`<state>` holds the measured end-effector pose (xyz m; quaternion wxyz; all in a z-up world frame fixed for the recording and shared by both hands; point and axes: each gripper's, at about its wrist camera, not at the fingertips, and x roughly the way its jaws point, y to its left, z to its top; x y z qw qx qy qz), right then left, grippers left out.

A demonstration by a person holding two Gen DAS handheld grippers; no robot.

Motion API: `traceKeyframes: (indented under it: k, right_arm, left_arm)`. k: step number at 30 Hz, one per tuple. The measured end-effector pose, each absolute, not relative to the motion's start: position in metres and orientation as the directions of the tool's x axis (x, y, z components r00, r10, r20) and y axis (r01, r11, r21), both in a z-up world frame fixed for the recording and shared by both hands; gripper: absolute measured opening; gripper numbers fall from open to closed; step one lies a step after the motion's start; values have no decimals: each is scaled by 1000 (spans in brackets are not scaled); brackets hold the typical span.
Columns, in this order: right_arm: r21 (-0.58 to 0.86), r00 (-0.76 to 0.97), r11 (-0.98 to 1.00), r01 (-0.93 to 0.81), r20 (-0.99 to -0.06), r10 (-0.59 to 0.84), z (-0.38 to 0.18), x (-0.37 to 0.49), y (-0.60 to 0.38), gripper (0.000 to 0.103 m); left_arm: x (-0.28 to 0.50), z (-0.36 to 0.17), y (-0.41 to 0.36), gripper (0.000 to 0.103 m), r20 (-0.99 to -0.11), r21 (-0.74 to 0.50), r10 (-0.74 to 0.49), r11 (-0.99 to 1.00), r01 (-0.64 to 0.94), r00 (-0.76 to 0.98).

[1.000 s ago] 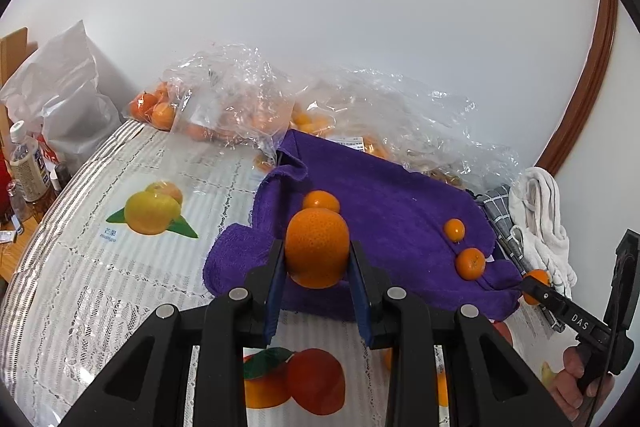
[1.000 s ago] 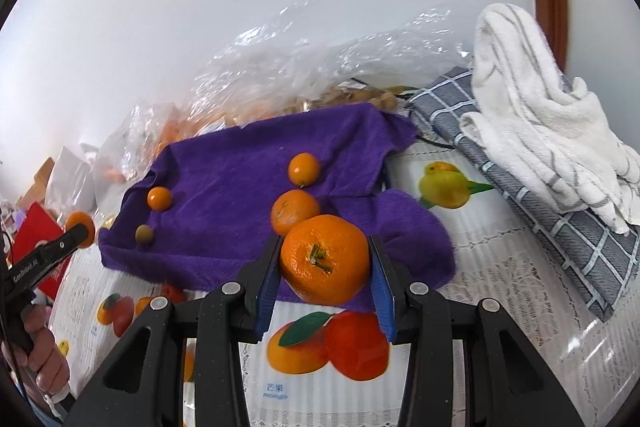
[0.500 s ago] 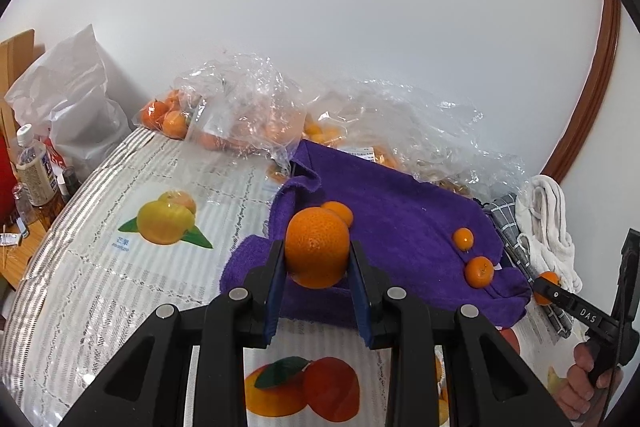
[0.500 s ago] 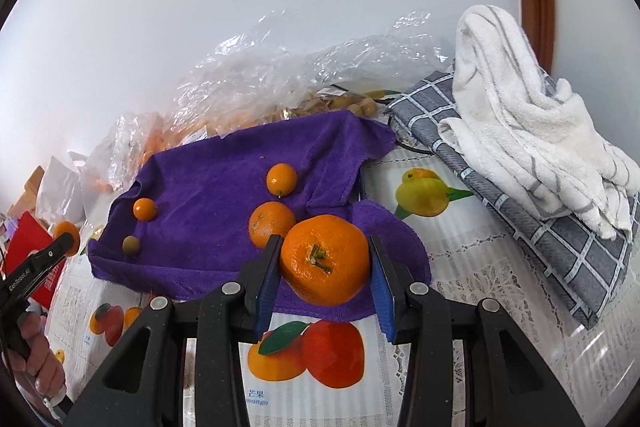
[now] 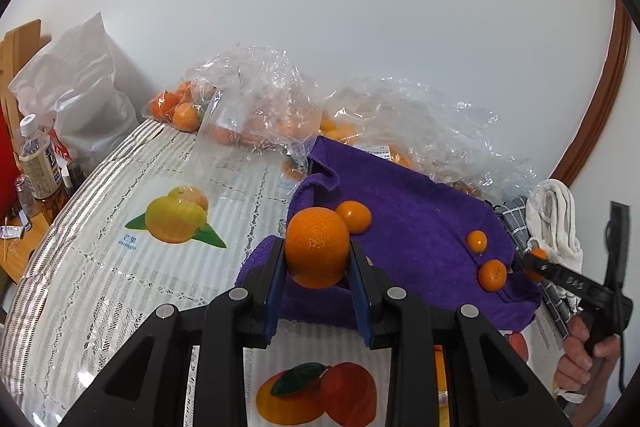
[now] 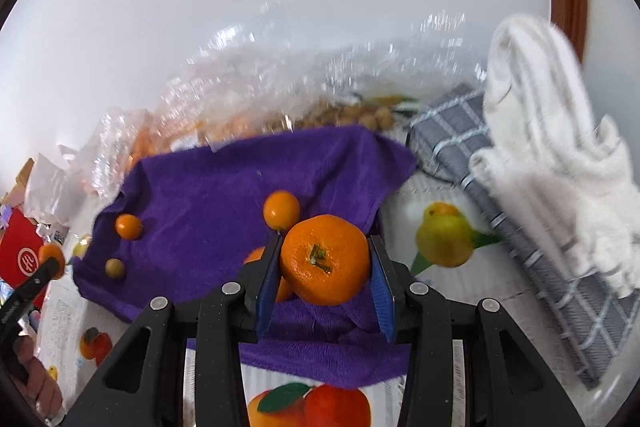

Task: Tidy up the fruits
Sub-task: 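Open the right gripper onto the towel while the left releases its orange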

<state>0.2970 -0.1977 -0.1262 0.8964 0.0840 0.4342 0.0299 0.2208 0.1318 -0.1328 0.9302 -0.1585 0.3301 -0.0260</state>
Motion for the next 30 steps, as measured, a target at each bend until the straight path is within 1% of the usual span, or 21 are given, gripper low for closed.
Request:
traceKeyframes:
  k: [2,9,13,17,19,23,27,30]
  right_arm:
    - [163,616,986,38,-781,105,-135,298,-196,41]
    - [143,589,990,4,-801,113,-146,297,-189,41]
    - [83,587,997,-2,-807,68,-147,293,-185,42]
    - [83,580,997,-6,-812,71,-149,291,-186,42]
    - [75,579,997,-18,-812,72,-149,290,-185,42]
    - [75,574,997,-31,-815,79,-149,288,-185,43]
    - [101,580,995,-8,-810,87,-141,282,-188,44]
    - [88,609,996,-15,-789,79,-132,273,-185,44]
  left_arm:
    - [221,-134,131,29,-606,-306,-150,950,-55,781]
    - [226,-134,118,29,-614,-269,-149,963,-28,775]
    - [234,-129,107,29,-639,-267,-172,964,-6,750]
    - [255,-124,91,29,-662,-251,-181,968,12,727]
    - [268,-128,85,29,-669,-270,-197,963,12,717]
    - [286,-138,68,29,-691,-266,-201,964,14,695]
    - [295,-148,56,29,-717,-207,-156,978,6,680]
    - [297,-155,53,29,-727,-206,-156,979,4,669]
